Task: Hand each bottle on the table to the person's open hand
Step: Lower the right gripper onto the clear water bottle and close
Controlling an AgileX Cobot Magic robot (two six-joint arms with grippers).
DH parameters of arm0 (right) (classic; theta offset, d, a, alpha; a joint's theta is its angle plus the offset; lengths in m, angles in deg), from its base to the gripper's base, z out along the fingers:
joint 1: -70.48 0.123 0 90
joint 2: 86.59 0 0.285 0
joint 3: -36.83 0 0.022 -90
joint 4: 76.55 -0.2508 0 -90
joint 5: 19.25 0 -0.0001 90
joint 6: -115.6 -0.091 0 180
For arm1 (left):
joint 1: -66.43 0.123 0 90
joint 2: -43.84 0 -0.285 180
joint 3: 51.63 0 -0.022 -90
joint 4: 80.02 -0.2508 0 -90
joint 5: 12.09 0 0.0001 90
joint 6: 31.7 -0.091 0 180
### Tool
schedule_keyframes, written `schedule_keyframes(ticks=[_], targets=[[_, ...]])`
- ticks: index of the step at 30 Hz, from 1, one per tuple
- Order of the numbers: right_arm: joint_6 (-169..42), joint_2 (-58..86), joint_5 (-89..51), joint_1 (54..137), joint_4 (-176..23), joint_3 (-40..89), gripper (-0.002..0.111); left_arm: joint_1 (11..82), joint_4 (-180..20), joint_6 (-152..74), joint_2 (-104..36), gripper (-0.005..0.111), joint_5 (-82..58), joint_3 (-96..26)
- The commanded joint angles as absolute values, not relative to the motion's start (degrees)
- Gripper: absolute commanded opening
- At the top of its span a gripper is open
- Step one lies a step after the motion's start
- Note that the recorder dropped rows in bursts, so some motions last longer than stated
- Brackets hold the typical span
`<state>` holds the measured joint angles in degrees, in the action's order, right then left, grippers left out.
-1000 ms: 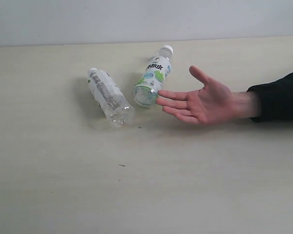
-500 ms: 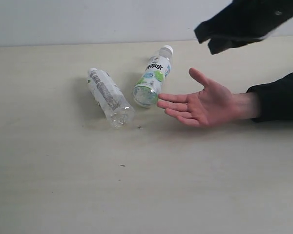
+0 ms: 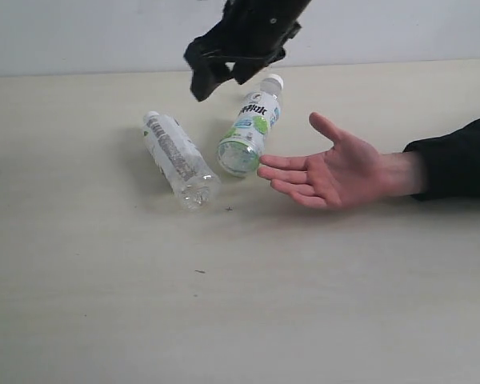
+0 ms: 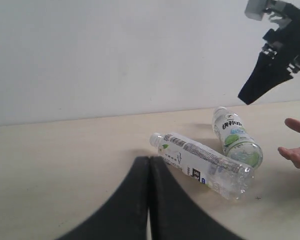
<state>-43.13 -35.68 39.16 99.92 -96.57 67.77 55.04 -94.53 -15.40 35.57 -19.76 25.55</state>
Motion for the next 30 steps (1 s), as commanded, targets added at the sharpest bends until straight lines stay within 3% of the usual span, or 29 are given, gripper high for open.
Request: schedule_keyframes(ticks=[1,7,30], targets=[[-44.65,-39.73,36.35,105.40,-88.94,70.65,0.078,55.14,-94.41,-15.00,35.62,0.000,-19.72,25.59],[-45.08,-44.43,31.25,107.77,-87.50,70.65,0.085,55.14,-94.41,-15.00,35.62,0.000,-19.72,25.59],[-45.09,-50.77,24.33,107.77,-90.05,71.54,0.086,55.14,-94.41,-15.00,35.62,0.000,-19.72,25.59]])
